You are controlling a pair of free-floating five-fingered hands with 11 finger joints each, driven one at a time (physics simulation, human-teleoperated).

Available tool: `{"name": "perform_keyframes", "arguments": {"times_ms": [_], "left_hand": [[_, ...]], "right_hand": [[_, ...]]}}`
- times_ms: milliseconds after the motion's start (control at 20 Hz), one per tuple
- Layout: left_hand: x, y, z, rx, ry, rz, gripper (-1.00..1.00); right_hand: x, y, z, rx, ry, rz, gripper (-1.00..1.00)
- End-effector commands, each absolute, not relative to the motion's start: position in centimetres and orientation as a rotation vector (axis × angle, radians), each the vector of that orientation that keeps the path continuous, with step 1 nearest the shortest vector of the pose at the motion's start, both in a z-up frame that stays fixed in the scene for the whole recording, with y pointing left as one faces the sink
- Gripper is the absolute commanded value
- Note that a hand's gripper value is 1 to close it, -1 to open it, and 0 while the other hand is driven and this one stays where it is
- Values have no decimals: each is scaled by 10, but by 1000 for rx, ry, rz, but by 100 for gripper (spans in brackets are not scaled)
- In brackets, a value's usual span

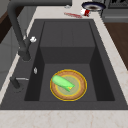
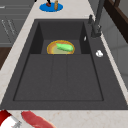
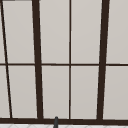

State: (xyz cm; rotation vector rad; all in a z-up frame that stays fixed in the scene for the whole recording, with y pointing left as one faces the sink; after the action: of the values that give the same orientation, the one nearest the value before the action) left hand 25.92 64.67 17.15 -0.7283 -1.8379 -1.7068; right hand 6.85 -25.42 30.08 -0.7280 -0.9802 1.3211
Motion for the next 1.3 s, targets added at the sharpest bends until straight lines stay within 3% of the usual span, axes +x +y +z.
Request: {"name": "perform_keyframes", "arguments": {"times_ms": [0,400,900,950,1250], "left_hand": [[265,644,155,-778,-1796,-1658,100],[276,635,151,-606,-1874,-1749,100],[284,631,148,-569,-1913,-1758,100],[285,633,147,-560,-1921,-1765,-100],[297,656,141,-650,-1921,-1747,-100]], "right_hand": [[69,-254,301,-728,-980,1321,0],[69,-254,301,-728,-980,1321,0],[69,-254,301,-728,-980,1321,0],[69,-254,301,-728,-980,1321,0],[69,-254,301,-728,-980,1321,0]]}}
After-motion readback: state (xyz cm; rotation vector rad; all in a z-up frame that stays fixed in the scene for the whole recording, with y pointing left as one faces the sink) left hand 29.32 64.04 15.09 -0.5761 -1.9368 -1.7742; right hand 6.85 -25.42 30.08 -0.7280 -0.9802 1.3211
